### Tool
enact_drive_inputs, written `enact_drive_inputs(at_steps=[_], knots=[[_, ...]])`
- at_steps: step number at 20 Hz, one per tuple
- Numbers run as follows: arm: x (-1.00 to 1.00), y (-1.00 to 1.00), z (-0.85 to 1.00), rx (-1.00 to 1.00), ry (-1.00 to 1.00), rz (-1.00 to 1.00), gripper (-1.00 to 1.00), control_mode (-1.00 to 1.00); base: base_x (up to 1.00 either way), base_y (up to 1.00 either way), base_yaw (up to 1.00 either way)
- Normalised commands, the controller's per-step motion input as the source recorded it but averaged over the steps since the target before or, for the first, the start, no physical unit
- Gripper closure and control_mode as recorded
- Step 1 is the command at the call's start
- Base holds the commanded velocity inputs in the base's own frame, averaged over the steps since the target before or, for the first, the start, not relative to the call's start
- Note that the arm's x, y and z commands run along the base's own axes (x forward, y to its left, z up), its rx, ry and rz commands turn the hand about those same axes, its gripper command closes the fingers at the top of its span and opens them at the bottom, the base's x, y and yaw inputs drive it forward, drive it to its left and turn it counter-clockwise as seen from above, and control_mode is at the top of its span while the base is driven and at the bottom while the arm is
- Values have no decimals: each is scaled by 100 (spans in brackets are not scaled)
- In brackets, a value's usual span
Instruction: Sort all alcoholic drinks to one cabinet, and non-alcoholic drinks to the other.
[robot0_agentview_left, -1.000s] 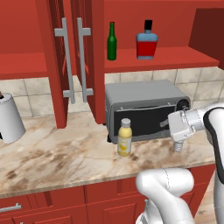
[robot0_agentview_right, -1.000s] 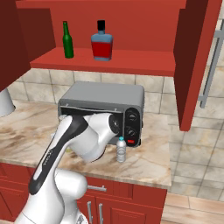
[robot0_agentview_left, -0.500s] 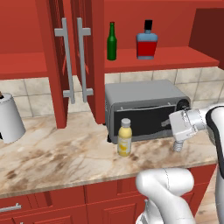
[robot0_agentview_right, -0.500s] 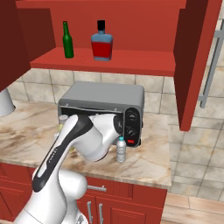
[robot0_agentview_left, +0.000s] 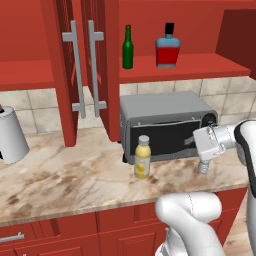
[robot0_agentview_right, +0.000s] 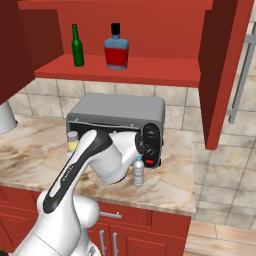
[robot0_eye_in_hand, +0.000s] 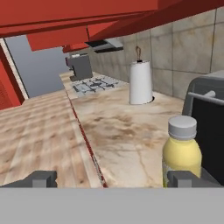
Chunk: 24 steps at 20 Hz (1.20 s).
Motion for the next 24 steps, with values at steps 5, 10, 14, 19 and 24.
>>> enact_drive_inputs(at_steps=[5,10,14,19,24], knots=[[39,13,-25,0,0,0,-100,-100,0,0,0],[31,14,-15,1,0,0,-100,-100,0,0,0],[27,5,-10,1,0,0,-100,-100,0,0,0],[19,0,-8,0,-1,3,-100,-100,0,0,0],[26,0,-19,0,-7,5,-100,-100,0,0,0]])
